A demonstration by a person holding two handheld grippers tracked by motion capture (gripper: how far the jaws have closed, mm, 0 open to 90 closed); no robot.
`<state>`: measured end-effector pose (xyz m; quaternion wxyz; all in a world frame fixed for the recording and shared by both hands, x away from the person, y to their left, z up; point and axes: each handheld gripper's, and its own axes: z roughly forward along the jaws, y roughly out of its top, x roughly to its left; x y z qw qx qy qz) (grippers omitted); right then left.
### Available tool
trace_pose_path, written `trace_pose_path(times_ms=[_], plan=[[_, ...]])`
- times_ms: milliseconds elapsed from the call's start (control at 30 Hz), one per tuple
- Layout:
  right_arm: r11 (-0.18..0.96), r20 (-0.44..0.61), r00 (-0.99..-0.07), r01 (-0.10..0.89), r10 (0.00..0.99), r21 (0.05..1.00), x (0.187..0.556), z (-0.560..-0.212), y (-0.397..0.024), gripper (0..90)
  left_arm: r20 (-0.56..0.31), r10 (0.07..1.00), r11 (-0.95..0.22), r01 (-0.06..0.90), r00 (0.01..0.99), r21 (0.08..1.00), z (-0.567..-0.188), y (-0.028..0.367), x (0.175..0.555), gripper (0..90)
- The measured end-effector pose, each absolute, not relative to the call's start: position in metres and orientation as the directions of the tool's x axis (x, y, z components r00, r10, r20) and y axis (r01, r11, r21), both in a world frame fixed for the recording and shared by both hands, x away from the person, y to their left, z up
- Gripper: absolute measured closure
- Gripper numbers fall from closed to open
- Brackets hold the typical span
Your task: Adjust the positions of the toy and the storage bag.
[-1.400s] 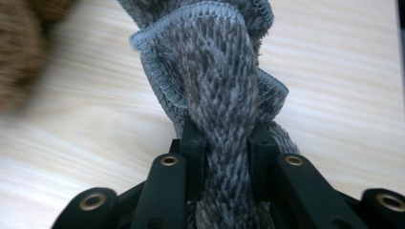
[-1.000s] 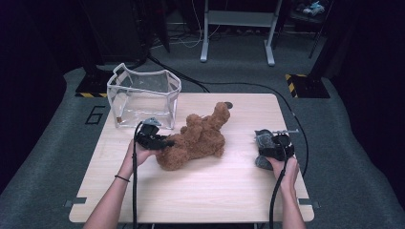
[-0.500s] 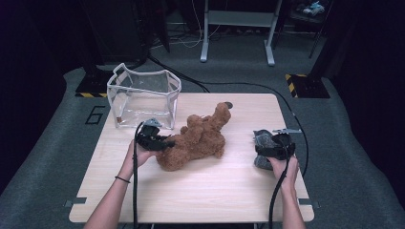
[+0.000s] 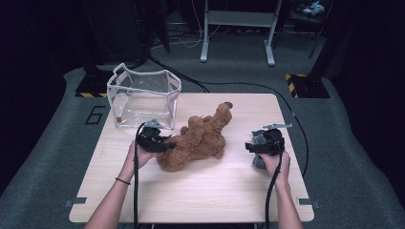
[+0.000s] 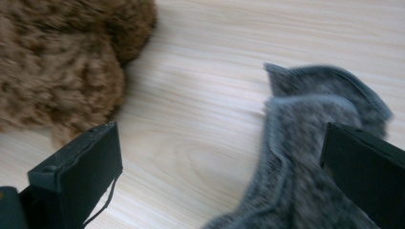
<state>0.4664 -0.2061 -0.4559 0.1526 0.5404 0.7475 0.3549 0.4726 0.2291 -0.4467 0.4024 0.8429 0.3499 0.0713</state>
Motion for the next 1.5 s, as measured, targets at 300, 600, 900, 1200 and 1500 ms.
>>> trace_pose_path(times_ms=[300,600,900,1200,1500], plan=[[0.225,0.17,-0.467,0.674,0.868,0.704,0.481,-0.44,-0.174,0.0,-0.135,0.661,-0.433,0.523,0.738,0.734,-0.444,0.222,0.462,35.9],[0.25,0.185,-0.518,0.658,0.835,0.711,0.497,-0.431,-0.156,0.0,-0.124,0.701,-0.425,0.551,0.702,0.718,-0.445,0.219,0.453,21.5],[0.265,0.206,-0.563,0.64,0.801,0.721,0.513,-0.414,-0.142,0.0,-0.141,0.681,-0.461,0.57,0.718,0.68,-0.446,0.214,0.448,22.5],[0.342,0.159,-0.603,0.628,0.781,0.699,0.532,-0.401,-0.124,15.5,-0.11,0.666,-0.497,0.548,0.738,0.673,-0.45,0.213,0.447,34.2],[0.34,0.219,-0.607,0.666,0.764,0.664,0.538,-0.414,-0.124,60.3,-0.102,0.654,-0.507,0.534,0.75,0.677,-0.452,0.214,0.446,50.8]])
